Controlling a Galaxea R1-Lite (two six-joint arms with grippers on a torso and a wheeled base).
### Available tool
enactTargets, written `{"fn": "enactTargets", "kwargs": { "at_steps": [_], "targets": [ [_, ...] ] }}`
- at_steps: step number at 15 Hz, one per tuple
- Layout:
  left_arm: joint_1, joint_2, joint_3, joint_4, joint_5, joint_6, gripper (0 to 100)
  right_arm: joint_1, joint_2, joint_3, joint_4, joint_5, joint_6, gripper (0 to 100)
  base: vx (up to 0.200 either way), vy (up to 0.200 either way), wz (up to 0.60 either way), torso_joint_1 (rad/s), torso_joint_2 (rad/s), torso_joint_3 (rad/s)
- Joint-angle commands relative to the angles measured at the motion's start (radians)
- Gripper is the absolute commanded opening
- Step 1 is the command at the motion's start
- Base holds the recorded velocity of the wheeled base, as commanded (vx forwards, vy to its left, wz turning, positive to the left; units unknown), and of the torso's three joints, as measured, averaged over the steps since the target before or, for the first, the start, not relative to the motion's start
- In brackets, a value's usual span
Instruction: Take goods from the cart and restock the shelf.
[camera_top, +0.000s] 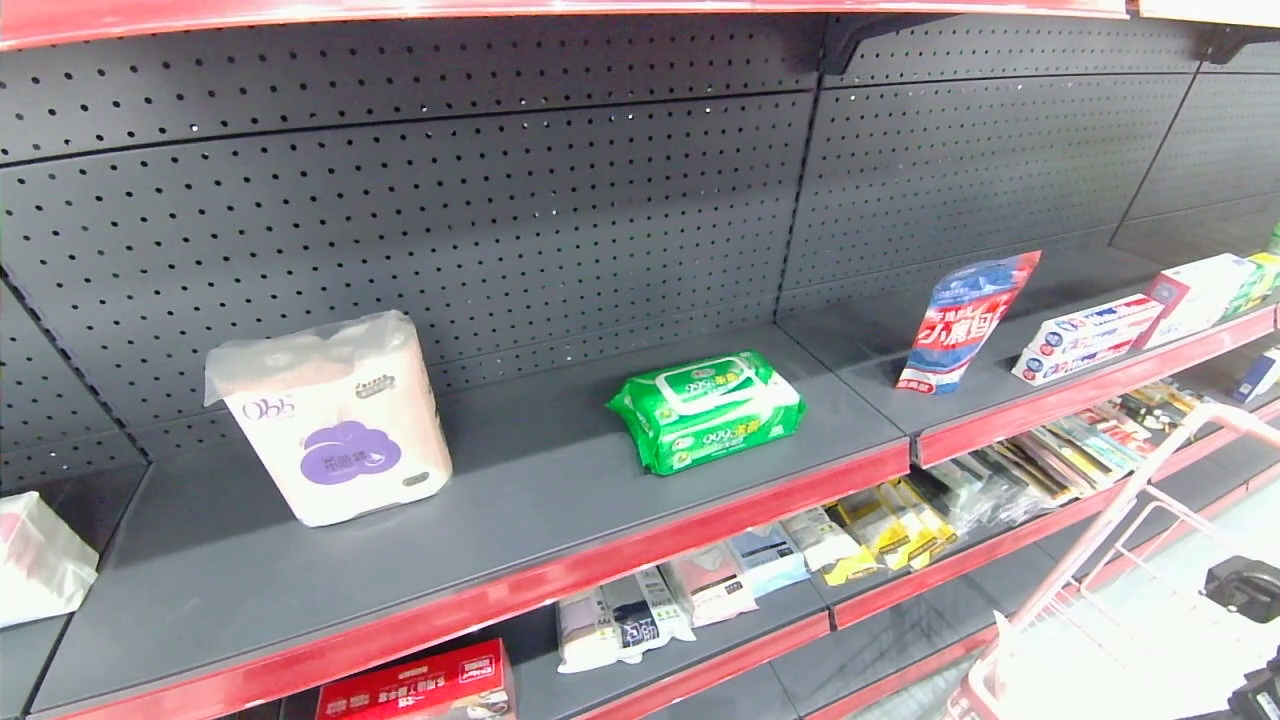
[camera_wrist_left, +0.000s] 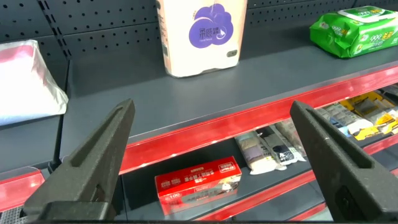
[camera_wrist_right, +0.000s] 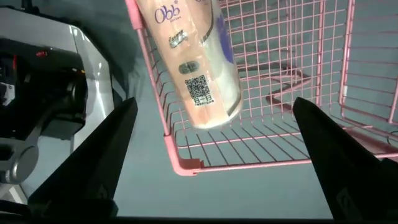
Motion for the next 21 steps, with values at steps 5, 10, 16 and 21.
{"fn": "enactTargets", "kwargs": {
  "at_steps": [5,10,16,21],
  "targets": [
    [0.000,0.001,0.000,0.000,0.000,0.000,100,0.025,-0.003,0.011,0.001,0.000,0.000,100,0.000,0.000,0.00,0.000,0.00,0.000],
    [0.000,0.001,0.000,0.000,0.000,0.000,100,0.039,-0.008,0.016,0.001,0.000,0.000,100,0.000,0.000,0.00,-0.017,0.03,0.020],
    [0.000,0.001,0.000,0.000,0.000,0.000,100,0.039,-0.020,0.029,0.001,0.000,-0.001,100,0.000,0.000,0.00,-0.137,0.30,0.160],
    [0.000,0.001,0.000,0.000,0.000,0.000,100,0.040,-0.022,0.034,0.002,0.000,-0.009,100,0.000,0.000,0.00,-0.153,0.33,0.182]
  ]
}}
